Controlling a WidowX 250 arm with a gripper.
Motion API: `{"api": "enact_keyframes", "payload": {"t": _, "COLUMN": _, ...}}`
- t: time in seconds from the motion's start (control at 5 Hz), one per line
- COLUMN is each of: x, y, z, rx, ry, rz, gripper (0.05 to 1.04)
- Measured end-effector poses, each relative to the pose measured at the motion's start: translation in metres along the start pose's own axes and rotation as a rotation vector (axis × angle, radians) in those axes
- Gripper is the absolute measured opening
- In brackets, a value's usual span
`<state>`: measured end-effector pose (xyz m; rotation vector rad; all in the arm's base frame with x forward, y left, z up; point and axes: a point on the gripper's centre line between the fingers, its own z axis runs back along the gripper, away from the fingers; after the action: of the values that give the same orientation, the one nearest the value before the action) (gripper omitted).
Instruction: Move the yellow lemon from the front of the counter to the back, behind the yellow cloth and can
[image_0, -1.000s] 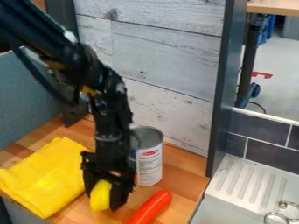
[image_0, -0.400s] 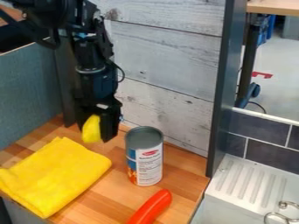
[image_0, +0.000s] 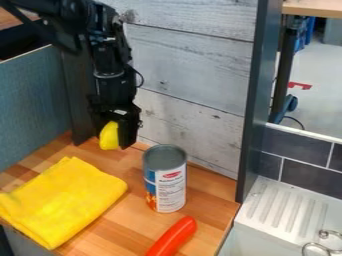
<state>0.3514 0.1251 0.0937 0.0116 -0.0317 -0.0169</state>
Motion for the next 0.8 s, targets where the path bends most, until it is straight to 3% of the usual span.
{"api": "enact_keyframes", "payload": {"t": 0.8, "x": 0.041, "y": 0.034, "z": -0.05, "rx": -0.052, "ry": 0.052, "rz": -0.007, "gripper": 0.808}}
